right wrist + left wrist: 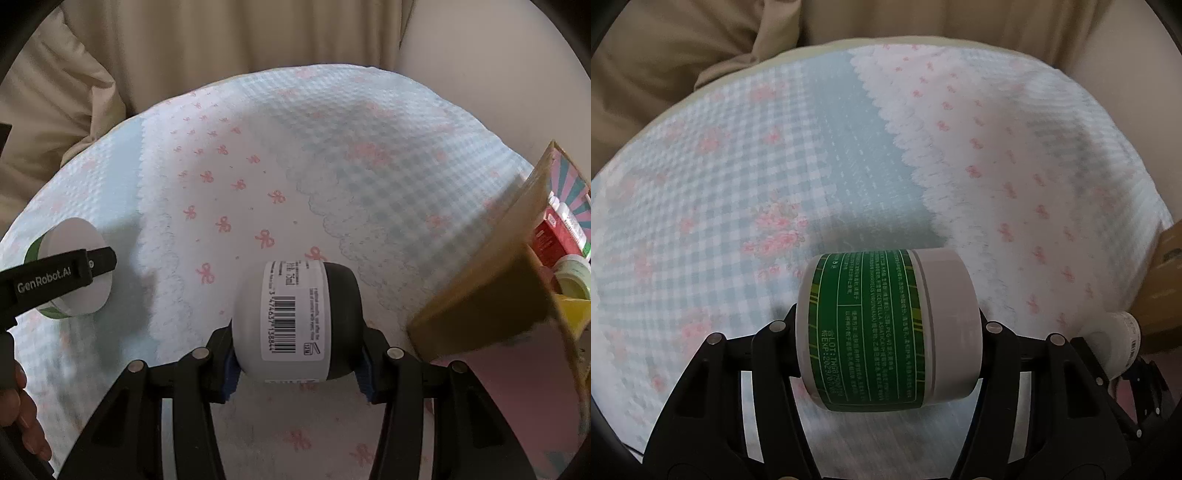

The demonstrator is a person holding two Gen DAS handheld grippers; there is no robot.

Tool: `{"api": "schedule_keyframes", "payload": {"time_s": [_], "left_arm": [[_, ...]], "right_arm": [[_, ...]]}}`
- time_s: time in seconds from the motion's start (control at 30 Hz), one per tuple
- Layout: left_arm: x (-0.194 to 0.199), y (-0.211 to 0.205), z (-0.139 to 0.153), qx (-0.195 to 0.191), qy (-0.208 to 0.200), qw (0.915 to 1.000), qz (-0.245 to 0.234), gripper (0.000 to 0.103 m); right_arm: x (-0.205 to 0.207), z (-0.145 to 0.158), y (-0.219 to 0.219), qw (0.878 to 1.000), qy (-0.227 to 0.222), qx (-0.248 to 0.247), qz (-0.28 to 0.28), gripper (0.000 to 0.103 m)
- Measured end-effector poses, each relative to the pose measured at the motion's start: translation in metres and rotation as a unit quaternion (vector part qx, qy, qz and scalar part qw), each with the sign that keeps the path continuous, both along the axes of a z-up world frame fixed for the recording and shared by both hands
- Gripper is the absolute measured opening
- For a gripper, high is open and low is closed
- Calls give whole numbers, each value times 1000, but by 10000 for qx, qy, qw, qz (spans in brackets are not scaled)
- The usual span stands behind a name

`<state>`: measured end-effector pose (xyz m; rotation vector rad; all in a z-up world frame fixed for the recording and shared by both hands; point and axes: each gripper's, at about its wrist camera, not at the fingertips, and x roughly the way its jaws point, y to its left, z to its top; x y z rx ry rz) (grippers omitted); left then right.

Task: Organize rigid objects
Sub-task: 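Grasp green-labelled white jar with left tool while right tool grasps black-lidded jar, then carry both jars over the cardboard box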

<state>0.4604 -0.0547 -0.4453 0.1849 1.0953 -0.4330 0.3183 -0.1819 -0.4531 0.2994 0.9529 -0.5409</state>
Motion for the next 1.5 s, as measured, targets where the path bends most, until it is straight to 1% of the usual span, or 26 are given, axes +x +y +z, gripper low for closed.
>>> {"api": "schedule_keyframes", "payload": {"time_s": [0.1, 0.27, 0.33, 0.37, 0.5, 0.57, 0.67, 0.7, 0.77, 0.9, 1.03, 1.2, 1.33, 1.5], "left_arm": [[-10, 3, 17, -58, -46, 10000, -22, 55], [-36, 18, 61, -262, -145, 9995, 47, 55], [-49, 27, 82, -274, -186, 9994, 54, 55], [-59, 35, 97, -300, -202, 9993, 82, 55], [-88, 60, 143, -402, -248, 9987, 169, 55], [-108, 74, 173, -392, -295, 9987, 121, 55], [-132, 88, 206, -388, -344, 9987, 3, 55], [-145, 94, 221, -378, -396, 9985, -54, 55], [-163, 102, 241, -403, -430, 9982, -112, 55], [-200, 109, 271, -502, -497, 9974, -133, 55], [-236, 104, 290, -661, -498, 9965, -123, 55], [-269, 83, 298, -750, -455, 9961, 0, 55], [-293, 53, 299, -803, -406, 9957, 207, 55], [-314, 8, 292, -793, -305, 9942, 657, 55]], "right_arm": [[-9, 14, 5, 10000, -70, 0, 47, 46], [-27, 50, 14, 9995, -285, -11, 137, 46], [-40, 72, 21, 9992, -337, -57, 193, 46], [-44, 80, 23, 9991, -353, -63, 220, 46], [-73, 129, 41, 9981, -430, -152, 421, 46], [-89, 157, 49, 9973, -471, -187, 531, 46], [-112, 193, 61, 9962, -518, -236, 653, 46], [-121, 207, 66, 9958, -521, -234, 714, 46], [-138, 231, 74, 9949, -462, -279, 852, 46], [-171, 266, 81, 9933, -484, -298, 1010, 46], [-198, 288, 75, 9928, -566, -223, 1027, 46], [-225, 300, 52, 9922, -591, -110, 1088, 46], [-242, 301, 22, 9902, -525, -12, 1294, 46], [-251, 295, -31, 9832, -374, 47, 1784, 46]]}}
